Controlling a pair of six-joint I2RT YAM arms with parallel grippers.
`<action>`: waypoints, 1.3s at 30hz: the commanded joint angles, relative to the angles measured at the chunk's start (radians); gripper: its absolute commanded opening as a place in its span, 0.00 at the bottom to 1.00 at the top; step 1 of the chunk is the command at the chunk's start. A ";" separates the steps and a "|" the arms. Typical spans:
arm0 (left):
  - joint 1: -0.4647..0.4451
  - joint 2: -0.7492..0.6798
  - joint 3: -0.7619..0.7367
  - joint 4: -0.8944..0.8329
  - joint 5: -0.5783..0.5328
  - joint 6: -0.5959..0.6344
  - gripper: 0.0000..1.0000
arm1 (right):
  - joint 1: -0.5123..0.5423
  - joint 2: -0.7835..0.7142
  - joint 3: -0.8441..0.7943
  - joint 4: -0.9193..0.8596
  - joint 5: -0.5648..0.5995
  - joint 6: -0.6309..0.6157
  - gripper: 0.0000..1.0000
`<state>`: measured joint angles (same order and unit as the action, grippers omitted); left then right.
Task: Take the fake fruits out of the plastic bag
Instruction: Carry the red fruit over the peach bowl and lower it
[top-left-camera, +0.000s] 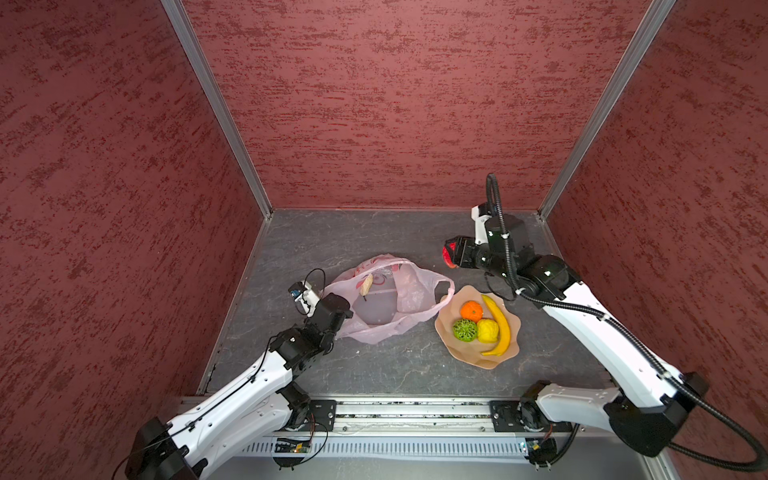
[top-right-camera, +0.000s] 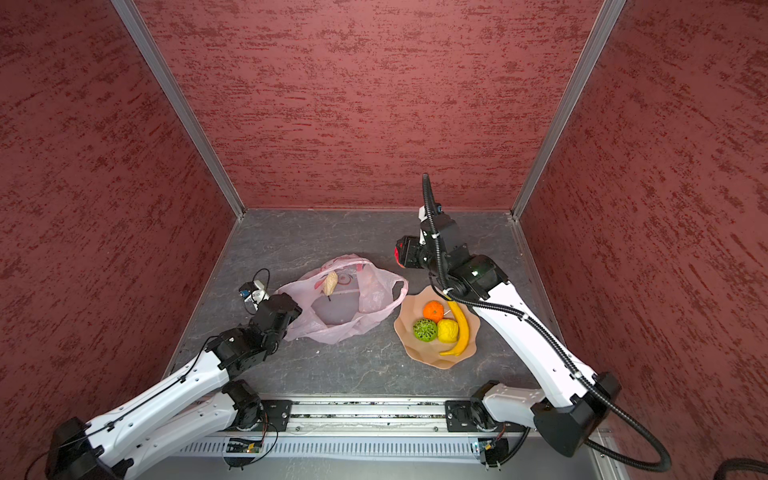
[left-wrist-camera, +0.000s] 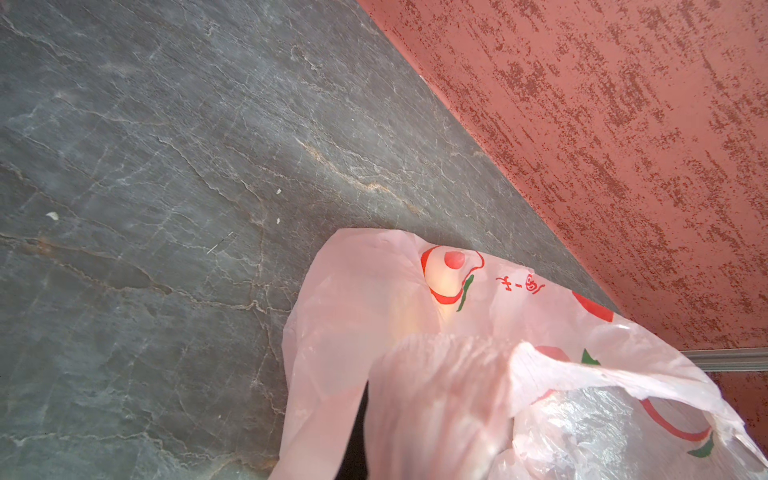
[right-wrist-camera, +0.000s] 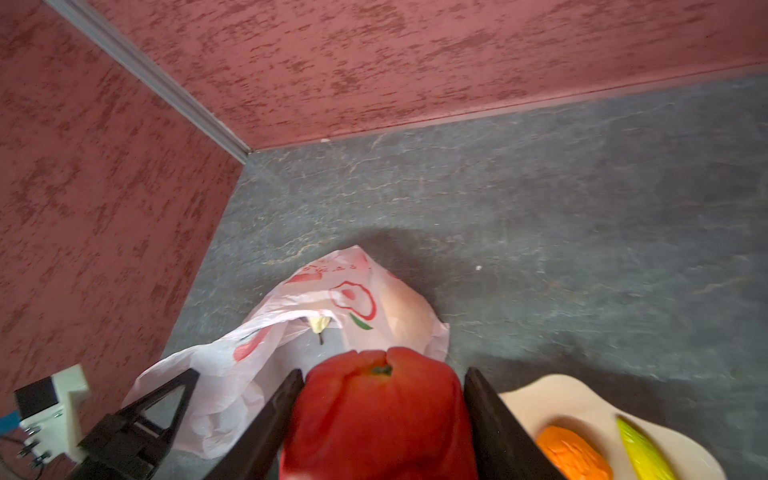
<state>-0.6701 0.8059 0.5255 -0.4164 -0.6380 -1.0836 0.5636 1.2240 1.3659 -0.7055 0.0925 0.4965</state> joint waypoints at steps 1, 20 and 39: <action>0.012 -0.001 0.030 -0.025 -0.026 0.014 0.00 | -0.045 -0.043 -0.059 -0.067 0.056 0.001 0.41; 0.031 -0.011 0.038 -0.058 -0.020 0.024 0.00 | -0.070 -0.033 -0.401 0.084 -0.027 0.132 0.39; 0.032 0.001 0.037 -0.046 -0.009 0.021 0.00 | -0.044 0.047 -0.532 0.197 -0.081 0.203 0.41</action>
<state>-0.6441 0.8051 0.5369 -0.4561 -0.6376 -1.0672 0.5110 1.2621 0.8455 -0.5575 0.0250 0.6758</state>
